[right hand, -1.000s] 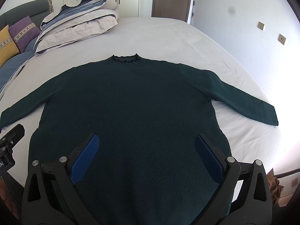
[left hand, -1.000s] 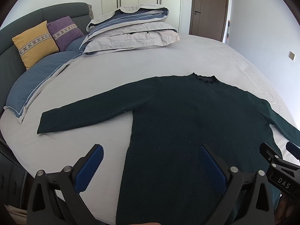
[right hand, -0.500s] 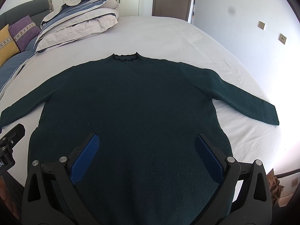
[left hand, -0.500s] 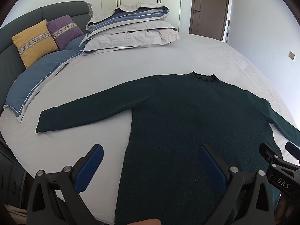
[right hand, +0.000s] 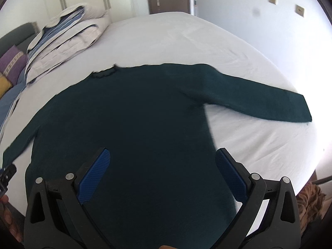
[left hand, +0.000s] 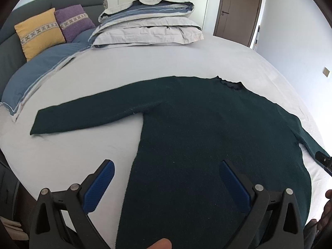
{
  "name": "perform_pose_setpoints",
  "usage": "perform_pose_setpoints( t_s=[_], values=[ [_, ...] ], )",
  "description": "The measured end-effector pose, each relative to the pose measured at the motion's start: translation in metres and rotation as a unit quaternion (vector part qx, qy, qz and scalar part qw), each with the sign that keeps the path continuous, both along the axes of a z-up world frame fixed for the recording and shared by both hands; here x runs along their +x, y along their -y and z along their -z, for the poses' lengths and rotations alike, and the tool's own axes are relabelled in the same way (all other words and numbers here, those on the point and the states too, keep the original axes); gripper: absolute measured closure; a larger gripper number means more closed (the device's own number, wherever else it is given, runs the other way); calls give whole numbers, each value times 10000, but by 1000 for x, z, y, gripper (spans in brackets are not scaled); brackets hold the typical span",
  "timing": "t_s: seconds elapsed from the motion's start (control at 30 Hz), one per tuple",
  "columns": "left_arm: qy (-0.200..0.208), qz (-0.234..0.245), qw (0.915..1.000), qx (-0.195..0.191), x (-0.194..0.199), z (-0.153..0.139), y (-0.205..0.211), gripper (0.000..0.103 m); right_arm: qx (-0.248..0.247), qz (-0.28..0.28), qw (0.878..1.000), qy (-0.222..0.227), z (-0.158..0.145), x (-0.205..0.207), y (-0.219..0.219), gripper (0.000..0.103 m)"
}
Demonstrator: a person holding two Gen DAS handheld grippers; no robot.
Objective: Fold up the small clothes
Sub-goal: 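Grasp the sweater sleeve cuff with the right gripper and lift it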
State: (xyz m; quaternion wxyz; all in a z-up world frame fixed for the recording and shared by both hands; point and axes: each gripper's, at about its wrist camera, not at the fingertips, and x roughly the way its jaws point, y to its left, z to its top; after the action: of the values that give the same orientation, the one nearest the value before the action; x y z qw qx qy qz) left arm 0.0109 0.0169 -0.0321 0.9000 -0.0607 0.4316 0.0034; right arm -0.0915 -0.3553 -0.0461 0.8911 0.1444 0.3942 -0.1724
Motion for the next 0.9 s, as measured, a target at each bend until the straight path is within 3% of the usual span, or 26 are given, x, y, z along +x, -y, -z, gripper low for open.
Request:
perform_pose_setpoints(
  t_s=[0.1,0.2,0.27,0.33,0.37,0.4,0.5,0.67,0.83,0.9],
  values=[
    [-266,120,9990,-334,12,10,1,0,615,755,9943,436,5,-27,95,0],
    [-208,314,9977,-563,19,16,9,0,1609,1667,9666,1096,25,-65,197,2],
    [36,432,9973,-588,22,17,18,0,2172,2341,9388,1288,47,-91,255,11],
    [132,521,9967,-608,26,18,26,0,2742,2683,9113,1498,70,-112,298,33],
    [101,571,9966,-591,28,19,31,0,2866,2707,9052,1585,75,-116,308,39],
    [-6,603,9967,-548,32,21,36,0,2917,2702,9025,1654,79,-119,317,48],
    [-567,653,9939,-690,46,28,41,0,2887,2649,9036,1733,79,-113,330,50],
    [-631,564,9909,-1048,56,31,35,0,2865,2633,9041,1769,80,-88,350,57],
    [-570,583,9868,-1400,56,34,22,2,2678,2651,9128,1578,75,-61,360,90],
    [-587,606,9842,-1557,57,35,18,7,2421,2620,9229,1447,66,-48,357,95]
  ],
)
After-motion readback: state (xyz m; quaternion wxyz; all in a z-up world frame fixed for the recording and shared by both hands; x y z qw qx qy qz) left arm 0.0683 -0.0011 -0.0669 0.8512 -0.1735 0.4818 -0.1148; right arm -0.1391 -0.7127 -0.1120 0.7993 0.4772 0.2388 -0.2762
